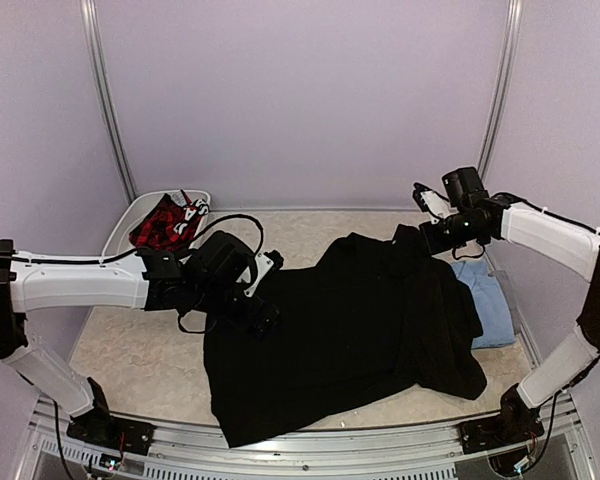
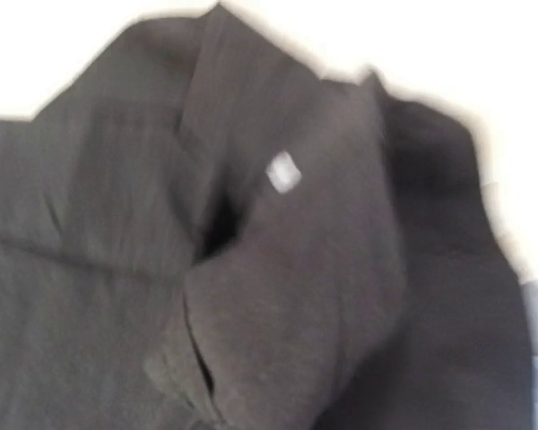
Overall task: Fold and stack the long sleeve shirts
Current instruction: Pick up the flattened shirt from the center of the board.
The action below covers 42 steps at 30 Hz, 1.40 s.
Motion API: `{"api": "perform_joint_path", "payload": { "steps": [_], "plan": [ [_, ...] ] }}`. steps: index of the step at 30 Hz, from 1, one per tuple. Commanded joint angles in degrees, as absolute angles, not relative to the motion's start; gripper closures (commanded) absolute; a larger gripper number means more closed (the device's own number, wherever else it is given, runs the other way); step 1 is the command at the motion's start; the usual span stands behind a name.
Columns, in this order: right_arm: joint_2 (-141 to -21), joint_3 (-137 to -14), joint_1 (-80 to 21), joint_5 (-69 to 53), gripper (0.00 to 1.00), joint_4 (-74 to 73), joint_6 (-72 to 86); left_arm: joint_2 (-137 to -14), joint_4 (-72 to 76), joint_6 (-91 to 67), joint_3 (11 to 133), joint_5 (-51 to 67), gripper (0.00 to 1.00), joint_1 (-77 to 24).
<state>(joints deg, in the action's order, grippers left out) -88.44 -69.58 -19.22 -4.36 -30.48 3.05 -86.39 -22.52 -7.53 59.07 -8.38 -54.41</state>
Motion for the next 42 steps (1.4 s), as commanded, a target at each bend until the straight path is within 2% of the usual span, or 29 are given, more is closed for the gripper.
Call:
{"api": "perform_joint_path", "payload": {
  "steps": [1,5,10,15,30,37,42],
  "plan": [
    [-79.1,-70.1,-15.2,-5.3,1.00,-32.4,3.8,-82.4,-24.0,-5.5,57.3,-3.9,0.02,-60.4],
    [-75.1,-70.2,-12.5,-6.7,1.00,-32.1,4.3,-82.8,-26.4,-1.9,57.2,-2.0,0.03,-66.7],
    [-76.2,-69.5,-12.4,-7.2,1.00,-31.1,5.3,-88.6,-33.2,0.6,59.9,-0.4,0.06,-72.1],
    [-77.3,-69.4,-12.2,-6.7,1.00,-30.7,5.2,-92.8,-38.3,1.9,61.5,4.2,0.12,-73.2],
    [-79.6,-69.6,-11.0,-5.1,1.00,-30.5,4.6,-93.2,-43.7,0.3,61.0,0.8,0.14,-77.2],
    [-79.7,-69.6,-10.5,-4.7,1.00,-30.7,4.2,-96.2,-45.9,-2.6,61.8,-1.6,0.40,-77.8],
    [-79.7,-69.5,-10.1,-4.7,1.00,-30.6,4.2,-97.9,-47.7,-4.5,63.5,-1.8,0.46,-79.0]
  ]
}}
